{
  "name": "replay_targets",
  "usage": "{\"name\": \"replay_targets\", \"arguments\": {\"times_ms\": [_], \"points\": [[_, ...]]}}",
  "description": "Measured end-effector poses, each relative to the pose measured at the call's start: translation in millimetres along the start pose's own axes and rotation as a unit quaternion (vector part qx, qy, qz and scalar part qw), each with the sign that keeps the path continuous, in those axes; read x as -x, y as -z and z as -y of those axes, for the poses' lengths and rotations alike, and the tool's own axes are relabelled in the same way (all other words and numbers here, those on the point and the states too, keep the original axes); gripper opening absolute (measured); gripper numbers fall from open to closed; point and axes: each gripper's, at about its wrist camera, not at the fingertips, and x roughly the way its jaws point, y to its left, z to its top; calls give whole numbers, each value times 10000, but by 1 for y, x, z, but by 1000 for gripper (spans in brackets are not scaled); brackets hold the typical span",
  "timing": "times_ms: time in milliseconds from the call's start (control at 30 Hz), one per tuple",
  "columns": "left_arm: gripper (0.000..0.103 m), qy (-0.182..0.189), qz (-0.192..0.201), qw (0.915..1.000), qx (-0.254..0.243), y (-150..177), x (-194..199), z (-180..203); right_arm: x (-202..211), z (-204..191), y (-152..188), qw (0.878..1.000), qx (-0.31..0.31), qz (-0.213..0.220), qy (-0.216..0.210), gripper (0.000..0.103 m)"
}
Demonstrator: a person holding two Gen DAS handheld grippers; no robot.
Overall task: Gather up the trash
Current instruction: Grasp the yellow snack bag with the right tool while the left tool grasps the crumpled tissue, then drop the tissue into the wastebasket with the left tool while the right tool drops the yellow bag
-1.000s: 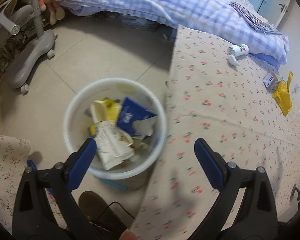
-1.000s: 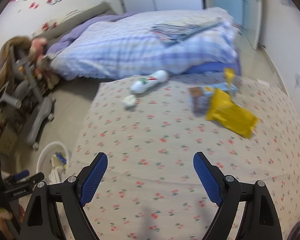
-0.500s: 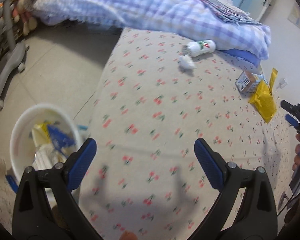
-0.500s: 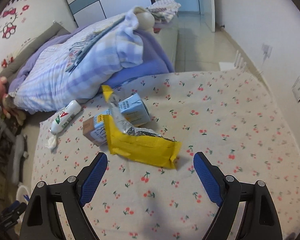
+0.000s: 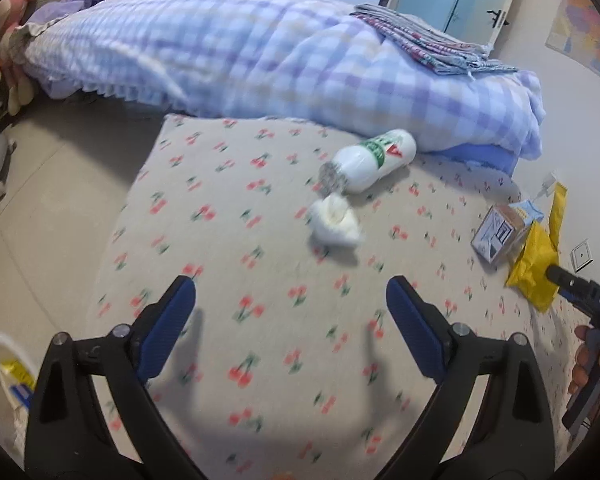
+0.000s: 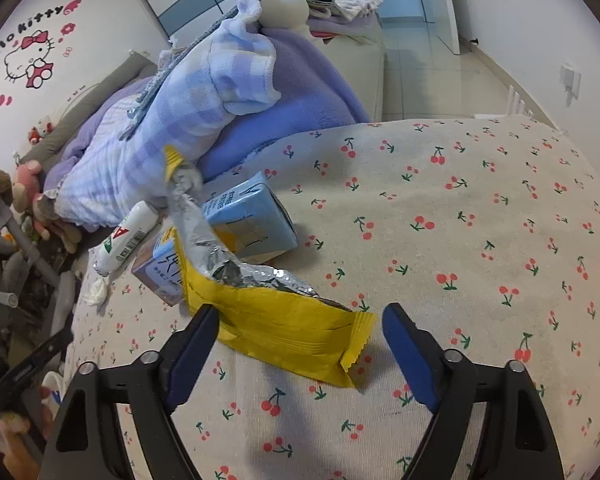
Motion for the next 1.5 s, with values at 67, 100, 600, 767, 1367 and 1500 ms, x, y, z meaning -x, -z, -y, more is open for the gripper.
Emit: {"name": "replay_targets", "arguments": {"times_ms": [67,100,600,767,1367,1500], "points": [[83,89,15,10000,4,-7,-11,5,-3,1,-1,9999,40,-14,-92,75],[81,146,7,9999,-19,-11,-17,8,-5,0,-2,9998,72,-45,-166,71],[21,302,-98,9989,-342,-17,-22,19,-2,-20,-3,9957,304,-244,-844,19],[21,395,-186,9986,-307,-6,8,23,18,-38,0,9957,391,-293,-783,18],[21,415,-341,9983,-208,57,149,-14,122,-121,59,9950,726,-511,-468,18],[21,451,-399,9982,-71,70,174,-32,131,-144,83,9920,774,-775,-625,18]]}}
